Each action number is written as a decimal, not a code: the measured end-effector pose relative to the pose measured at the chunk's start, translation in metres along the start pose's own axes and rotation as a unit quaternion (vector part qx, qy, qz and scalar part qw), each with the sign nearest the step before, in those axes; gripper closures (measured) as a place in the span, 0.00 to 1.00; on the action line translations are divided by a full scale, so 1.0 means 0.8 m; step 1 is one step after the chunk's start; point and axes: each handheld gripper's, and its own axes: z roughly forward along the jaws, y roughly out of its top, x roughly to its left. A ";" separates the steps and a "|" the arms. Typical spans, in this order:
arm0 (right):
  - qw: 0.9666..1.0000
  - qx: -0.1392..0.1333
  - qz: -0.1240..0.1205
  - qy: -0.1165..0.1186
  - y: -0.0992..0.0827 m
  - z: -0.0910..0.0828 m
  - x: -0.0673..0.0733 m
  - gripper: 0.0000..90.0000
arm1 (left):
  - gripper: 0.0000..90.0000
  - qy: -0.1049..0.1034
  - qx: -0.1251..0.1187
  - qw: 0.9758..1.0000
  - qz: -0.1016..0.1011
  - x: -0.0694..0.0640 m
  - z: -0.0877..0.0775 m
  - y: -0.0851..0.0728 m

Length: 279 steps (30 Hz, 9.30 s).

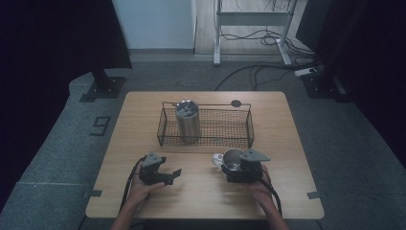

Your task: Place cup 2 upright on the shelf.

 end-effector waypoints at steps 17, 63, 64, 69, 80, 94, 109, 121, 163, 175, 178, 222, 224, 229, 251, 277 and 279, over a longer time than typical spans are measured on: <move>1.000 -0.009 0.007 0.003 0.003 -0.009 -0.003 0.06 | 0.14 -0.001 0.002 1.000 -0.002 0.000 0.003 -0.002; 0.998 -0.056 0.011 0.022 0.092 -0.051 -0.009 0.07 | 0.15 -0.011 0.002 1.000 -0.013 0.003 0.001 -0.001; 0.998 -0.057 0.009 0.022 0.094 -0.052 -0.008 0.07 | 0.15 -0.011 0.002 1.000 -0.013 0.003 0.001 -0.001; 0.998 -0.059 0.003 0.022 0.101 -0.052 -0.007 0.07 | 0.15 -0.011 0.001 1.000 -0.014 0.002 0.001 -0.001; 0.997 -0.070 -0.004 0.026 0.121 -0.051 -0.010 0.07 | 0.16 -0.001 -0.012 1.000 -0.022 0.007 -0.006 -0.001; 0.997 -0.078 0.010 0.022 0.137 -0.052 -0.022 0.07 | 0.16 -0.002 -0.010 1.000 -0.021 0.007 -0.006 -0.001; 0.997 -0.076 0.009 0.013 0.157 -0.047 -0.034 0.07 | 0.16 0.000 -0.008 1.000 -0.024 0.008 -0.005 -0.002; 0.997 -0.074 0.006 0.013 0.172 -0.036 -0.034 0.07 | 0.16 0.001 -0.006 1.000 -0.022 0.008 -0.005 -0.003; 0.998 -0.054 0.017 -0.006 0.198 0.013 -0.081 0.07 | 0.16 0.003 -0.005 1.000 -0.025 0.012 -0.003 -0.006; 0.999 -0.042 0.019 -0.012 0.193 0.036 -0.093 0.07 | 0.16 0.002 -0.003 1.000 -0.027 0.014 -0.001 -0.008; 0.999 -0.036 0.021 -0.013 0.189 0.042 -0.095 0.07 | 0.16 0.002 -0.001 1.000 -0.026 0.014 -0.001 -0.008; 0.999 0.016 0.035 -0.025 0.154 0.096 -0.113 0.07 | 0.16 -0.001 0.003 1.000 -0.023 0.014 0.001 -0.009; 0.999 0.020 0.036 -0.025 0.152 0.098 -0.114 0.07 | 0.16 -0.002 0.005 1.000 -0.022 0.013 0.002 -0.010; 0.999 0.026 0.033 -0.026 0.150 0.102 -0.113 0.07 | 0.16 -0.004 0.008 1.000 -0.021 0.012 0.003 -0.010; 0.998 0.047 0.026 -0.038 0.137 0.116 -0.112 0.07 | 0.16 -0.007 0.007 1.000 -0.024 0.012 0.003 -0.010; 0.997 0.067 0.012 -0.048 0.124 0.128 -0.111 0.07 | 0.17 -0.010 0.011 1.000 -0.018 0.009 0.005 -0.010; 0.996 0.071 0.015 -0.045 0.123 0.128 -0.112 0.07 | 0.17 -0.010 0.012 1.000 -0.017 0.009 0.006 -0.010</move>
